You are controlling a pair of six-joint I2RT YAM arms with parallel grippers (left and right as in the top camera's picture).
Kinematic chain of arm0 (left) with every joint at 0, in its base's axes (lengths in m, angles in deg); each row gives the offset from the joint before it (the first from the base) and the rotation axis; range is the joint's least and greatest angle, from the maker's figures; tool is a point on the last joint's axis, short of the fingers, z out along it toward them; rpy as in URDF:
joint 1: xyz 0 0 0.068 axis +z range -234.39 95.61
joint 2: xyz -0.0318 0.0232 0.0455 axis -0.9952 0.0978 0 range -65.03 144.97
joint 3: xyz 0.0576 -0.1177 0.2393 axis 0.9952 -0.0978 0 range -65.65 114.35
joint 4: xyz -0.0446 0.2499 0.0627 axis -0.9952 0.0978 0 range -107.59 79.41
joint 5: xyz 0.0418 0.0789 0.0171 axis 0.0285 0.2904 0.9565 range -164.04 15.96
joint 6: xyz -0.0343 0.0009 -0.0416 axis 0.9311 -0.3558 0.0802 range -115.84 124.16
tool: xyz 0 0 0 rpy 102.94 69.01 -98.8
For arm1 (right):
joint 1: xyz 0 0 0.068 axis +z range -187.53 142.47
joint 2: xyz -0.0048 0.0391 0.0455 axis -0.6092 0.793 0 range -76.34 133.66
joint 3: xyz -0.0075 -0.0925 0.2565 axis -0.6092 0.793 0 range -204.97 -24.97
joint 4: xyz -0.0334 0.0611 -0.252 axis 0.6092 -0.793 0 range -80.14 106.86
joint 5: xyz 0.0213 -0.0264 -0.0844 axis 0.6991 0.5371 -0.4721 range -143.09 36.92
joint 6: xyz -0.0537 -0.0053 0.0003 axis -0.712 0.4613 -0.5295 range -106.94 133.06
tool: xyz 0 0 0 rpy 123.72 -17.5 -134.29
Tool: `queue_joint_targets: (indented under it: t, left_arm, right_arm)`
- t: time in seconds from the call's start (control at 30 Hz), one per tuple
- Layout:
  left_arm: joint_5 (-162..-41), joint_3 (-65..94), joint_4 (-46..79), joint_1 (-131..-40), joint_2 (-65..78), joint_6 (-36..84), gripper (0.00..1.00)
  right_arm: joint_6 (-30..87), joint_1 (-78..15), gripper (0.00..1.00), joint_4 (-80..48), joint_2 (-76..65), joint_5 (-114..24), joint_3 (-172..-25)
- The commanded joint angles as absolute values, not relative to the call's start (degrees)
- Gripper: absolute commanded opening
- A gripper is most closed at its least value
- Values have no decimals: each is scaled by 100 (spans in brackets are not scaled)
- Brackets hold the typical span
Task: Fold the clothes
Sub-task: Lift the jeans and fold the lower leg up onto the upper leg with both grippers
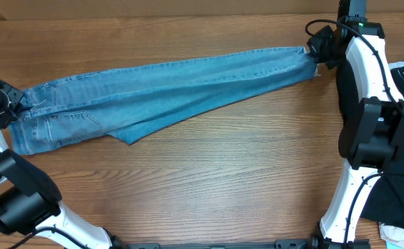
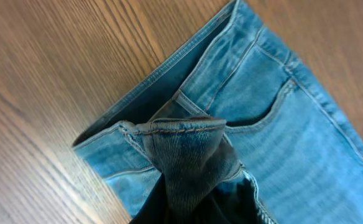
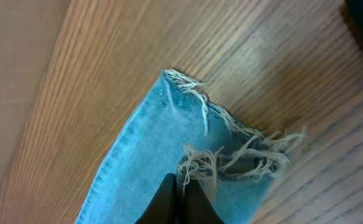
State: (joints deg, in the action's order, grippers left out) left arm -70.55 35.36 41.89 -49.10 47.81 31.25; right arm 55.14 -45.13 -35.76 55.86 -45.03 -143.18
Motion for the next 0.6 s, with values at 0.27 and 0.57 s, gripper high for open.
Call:
queue_joint_targets:
  t: [0.27, 0.57]
  left_arm:
    - [-6900, 3715, 3789, -4836, 5251, 3245, 19]
    - [-7965, 3855, 2978, -4836, 5249, 2080, 100]
  right_arm:
    - [5654, -4373, 9, -2999, 6108, -4809, -14497]
    - [5130, -4356, 100, -1786, 6110, -3817, -14497]
